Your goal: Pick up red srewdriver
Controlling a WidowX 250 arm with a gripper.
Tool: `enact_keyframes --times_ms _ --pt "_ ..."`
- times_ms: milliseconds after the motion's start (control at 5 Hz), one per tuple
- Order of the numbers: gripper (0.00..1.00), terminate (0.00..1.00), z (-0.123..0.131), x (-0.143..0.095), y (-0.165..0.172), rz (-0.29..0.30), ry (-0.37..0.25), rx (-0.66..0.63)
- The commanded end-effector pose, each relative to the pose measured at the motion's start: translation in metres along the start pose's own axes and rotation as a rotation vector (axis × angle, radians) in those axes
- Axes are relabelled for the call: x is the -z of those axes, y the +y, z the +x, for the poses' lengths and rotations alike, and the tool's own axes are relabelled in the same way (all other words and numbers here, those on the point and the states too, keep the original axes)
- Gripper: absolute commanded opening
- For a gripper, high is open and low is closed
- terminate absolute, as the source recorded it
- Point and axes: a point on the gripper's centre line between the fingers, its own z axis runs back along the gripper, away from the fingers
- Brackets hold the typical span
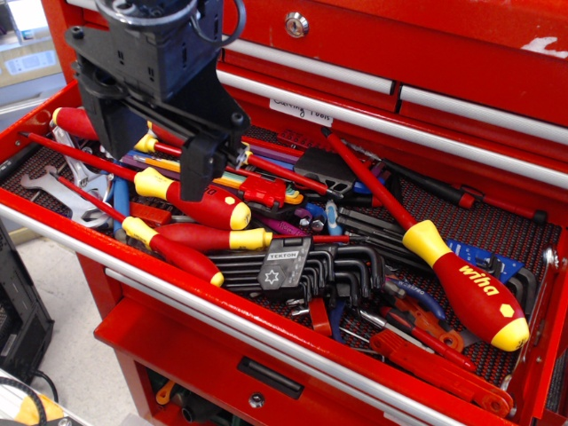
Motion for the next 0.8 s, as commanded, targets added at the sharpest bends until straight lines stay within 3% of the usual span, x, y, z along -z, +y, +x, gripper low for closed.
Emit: enact_keyframes --times_ms 0,200,400,600 --pt "1.00 0.00 0.000 0.000 0.000 0.000 0.000 0.000" --pt "1.00 0.00 -0.005 0.003 0.044 0.002 0.020 0.264" --pt "1.00 0.00 0.009 0.016 0.086 -0.039 0.015 0.516" --pt "1.00 0.00 0.041 0.036 0.121 -0.018 -0.037 0.716"
